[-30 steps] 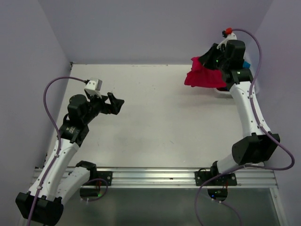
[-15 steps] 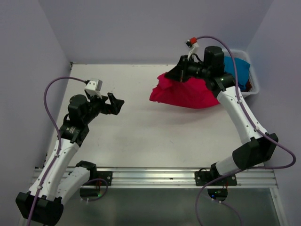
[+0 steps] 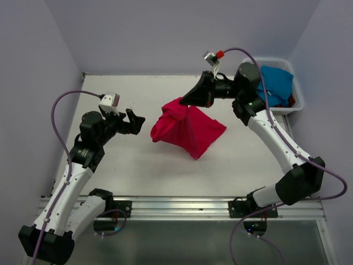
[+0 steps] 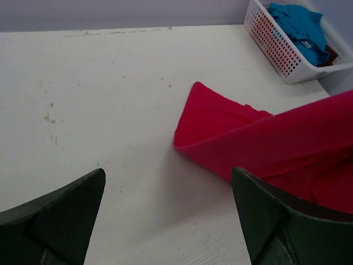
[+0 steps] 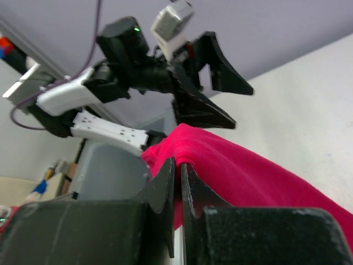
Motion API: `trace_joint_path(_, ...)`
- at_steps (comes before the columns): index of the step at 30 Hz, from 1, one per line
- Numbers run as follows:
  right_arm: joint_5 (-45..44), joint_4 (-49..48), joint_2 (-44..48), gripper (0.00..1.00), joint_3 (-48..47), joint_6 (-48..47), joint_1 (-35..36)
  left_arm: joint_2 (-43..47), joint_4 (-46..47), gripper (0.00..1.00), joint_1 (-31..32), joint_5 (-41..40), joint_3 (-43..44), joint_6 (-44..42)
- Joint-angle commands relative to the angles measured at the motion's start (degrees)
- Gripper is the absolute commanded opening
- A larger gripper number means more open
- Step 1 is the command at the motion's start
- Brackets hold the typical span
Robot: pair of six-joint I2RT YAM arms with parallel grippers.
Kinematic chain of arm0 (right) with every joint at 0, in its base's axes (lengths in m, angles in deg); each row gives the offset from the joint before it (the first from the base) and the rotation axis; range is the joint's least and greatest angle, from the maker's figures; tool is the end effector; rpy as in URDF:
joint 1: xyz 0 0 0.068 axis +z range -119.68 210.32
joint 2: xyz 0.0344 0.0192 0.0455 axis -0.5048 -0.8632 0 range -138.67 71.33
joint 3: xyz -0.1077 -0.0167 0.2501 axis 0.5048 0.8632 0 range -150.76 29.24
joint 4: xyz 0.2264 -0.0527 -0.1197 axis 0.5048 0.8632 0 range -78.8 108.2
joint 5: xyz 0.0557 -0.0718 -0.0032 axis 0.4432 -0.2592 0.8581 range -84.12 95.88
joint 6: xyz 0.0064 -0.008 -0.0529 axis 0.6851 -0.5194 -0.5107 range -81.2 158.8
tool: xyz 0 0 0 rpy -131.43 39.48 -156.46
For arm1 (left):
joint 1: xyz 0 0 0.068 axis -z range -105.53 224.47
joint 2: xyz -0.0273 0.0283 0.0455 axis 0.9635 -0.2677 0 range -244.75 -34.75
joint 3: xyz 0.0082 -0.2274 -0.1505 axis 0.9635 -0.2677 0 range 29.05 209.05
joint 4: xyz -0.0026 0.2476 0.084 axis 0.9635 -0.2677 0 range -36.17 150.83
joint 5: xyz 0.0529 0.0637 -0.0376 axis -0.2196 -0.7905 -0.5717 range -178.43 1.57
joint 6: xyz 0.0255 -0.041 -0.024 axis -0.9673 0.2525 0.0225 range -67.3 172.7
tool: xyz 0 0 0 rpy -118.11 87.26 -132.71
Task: Fold and stack the t-shirts
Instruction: Move the tshirt to the center of the board
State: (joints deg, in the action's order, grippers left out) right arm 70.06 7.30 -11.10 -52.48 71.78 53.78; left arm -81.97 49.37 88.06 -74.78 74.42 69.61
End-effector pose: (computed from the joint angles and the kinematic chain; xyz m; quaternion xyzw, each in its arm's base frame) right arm 0.2811 0.1570 0.4372 -0.3363 0.6122 0.6127 0.3697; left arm 0.1858 -0.0535 0.3342 0.0511 0.7806 -0.2519 0.5698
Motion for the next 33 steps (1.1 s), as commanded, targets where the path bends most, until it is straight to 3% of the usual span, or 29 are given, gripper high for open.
trace_joint_path(1, 7.8, -32.4, 1.5, 0.0, 3.5, 23.0, 0.1, 0.4, 1.0, 1.0, 0.3, -0.7, -0.2, 0.1)
trace_joint_path(2, 8.2, -41.3, 0.0, 0.0, 3.8, 26.7, 0.2, 0.5, 1.1, 1.0, 0.3, -0.7, -0.1, 0.1)
trace_joint_path(4, 8.5, -46.4, -1.8, 0.0, 4.1, 33.7, 0.2, 0.3, 1.2, 1.0, 0.3, -0.7, -0.1, 0.1)
trace_joint_path(9, 8.0, -47.6, -6.2, 0.0, 3.8, 34.3, 0.1, 0.5, 0.7, 1.0, 0.3, -1.3, -0.2, -0.1)
trace_joint_path(11, 6.1, -41.3, -5.9, 0.0, 3.2, 28.7, 0.0, 0.7, 0.5, 1.0, 0.3, -1.5, -0.1, -0.3)
trace_joint_path(12, 4.9, -29.1, -4.7, 0.0, 2.7, 24.1, 0.0, 0.6, 0.3, 1.0, 0.3, -1.4, -0.1, -0.4)
trace_joint_path(14, 0.4, -10.6, -3.7, 0.0, -1.9, 3.9, 0.1, 0.6, 0.3, 1.0, 0.3, -1.4, -0.1, -0.4)
trace_joint_path(15, -4.5, 4.3, -3.6, 0.0, -3.9, -2.0, 0.8, 0.6, 0.4, 1.0, 0.3, -1.4, -0.1, -0.3)
trace_joint_path(16, -6.4, 9.7, -4.0, 0.0, -7.1, -8.9, 0.8, 0.4, 0.6, 1.0, 0.3, -1.4, -0.1, -0.3)
trace_joint_path(20, -16.9, 22.2, -4.8, 0.0, -10.1, -14.8, 1.0, -0.4, 1.2, 1.0, 0.3, -0.6, 0.1, 0.4)
trace_joint_path(25, -32.3, 29.2, -5.9, 0.0, -11.5, -18.4, 1.3, -0.6, 1.2, 1.0, 0.3, -0.6, 0.2, 0.6)
trace_joint_path(31, -37.5, 33.7, -10.3, 0.0, -12.6, -20.7, 2.3, -1.6, 1.7, 1.0, 0.3, 0.6, 0.6, 1.5)
trace_joint_path(32, -40.7, 34.1, -10.8, 0.06, -12.8, -21.3, 2.5, -1.7, 1.7, 1.0, 0.3, 0.7, 0.6, 1.6)
trace_joint_path(33, -42.7, 35.4, -12.3, 0.3, -13.2, -21.8, 3.2, -1.7, 1.7, 1.0, 0.3, 0.8, 0.5, 1.7)
